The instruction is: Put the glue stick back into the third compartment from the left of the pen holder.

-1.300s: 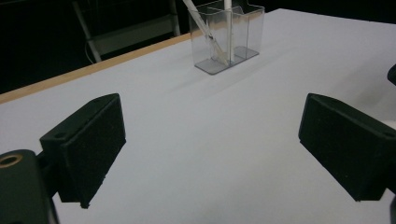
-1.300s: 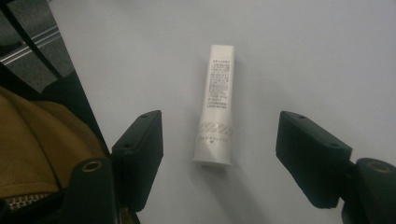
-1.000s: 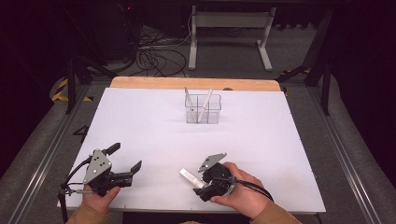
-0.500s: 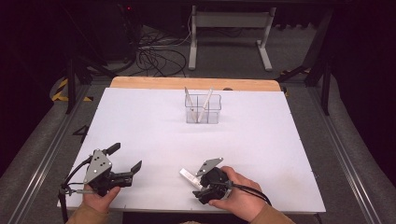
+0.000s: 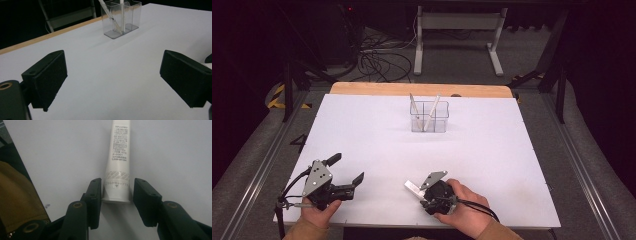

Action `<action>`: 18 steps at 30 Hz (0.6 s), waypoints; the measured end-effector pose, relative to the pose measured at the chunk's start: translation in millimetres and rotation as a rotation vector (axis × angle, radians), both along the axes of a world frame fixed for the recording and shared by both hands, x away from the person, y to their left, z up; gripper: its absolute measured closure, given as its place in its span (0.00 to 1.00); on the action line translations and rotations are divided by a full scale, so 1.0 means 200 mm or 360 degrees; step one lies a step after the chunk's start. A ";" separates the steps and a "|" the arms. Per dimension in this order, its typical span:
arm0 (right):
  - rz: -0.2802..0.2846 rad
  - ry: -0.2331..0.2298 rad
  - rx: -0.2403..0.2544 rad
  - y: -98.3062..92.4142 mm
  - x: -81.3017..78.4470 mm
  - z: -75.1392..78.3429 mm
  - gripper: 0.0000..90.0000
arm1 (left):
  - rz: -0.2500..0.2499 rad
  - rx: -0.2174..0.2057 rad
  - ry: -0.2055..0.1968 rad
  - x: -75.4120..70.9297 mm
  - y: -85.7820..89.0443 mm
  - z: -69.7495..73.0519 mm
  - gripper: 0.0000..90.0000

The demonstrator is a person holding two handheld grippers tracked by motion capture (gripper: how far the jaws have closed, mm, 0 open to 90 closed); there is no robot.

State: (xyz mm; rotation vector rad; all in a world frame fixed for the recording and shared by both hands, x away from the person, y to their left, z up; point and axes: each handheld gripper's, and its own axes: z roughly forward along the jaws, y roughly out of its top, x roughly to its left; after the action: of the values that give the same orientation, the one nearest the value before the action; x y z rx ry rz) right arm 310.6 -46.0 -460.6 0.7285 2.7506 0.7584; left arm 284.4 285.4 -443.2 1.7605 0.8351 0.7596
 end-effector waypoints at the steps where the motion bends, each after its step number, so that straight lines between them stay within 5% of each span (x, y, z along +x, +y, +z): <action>1: -0.0006 0.0006 0.0002 0.00 0.00 0.00 0.68 | 0.0000 -0.0001 0.0001 0.00 0.00 0.00 0.09; 18: -0.0098 0.0022 0.0029 0.01 -0.01 -0.01 0.72 | 0.0001 -0.0002 0.0003 0.00 0.00 0.00 0.09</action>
State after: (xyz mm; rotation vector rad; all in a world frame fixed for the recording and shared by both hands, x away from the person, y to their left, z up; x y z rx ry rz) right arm 307.8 -43.3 -462.7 0.8213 2.7233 0.7697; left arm 284.2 285.3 -443.2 1.7602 0.8370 0.7576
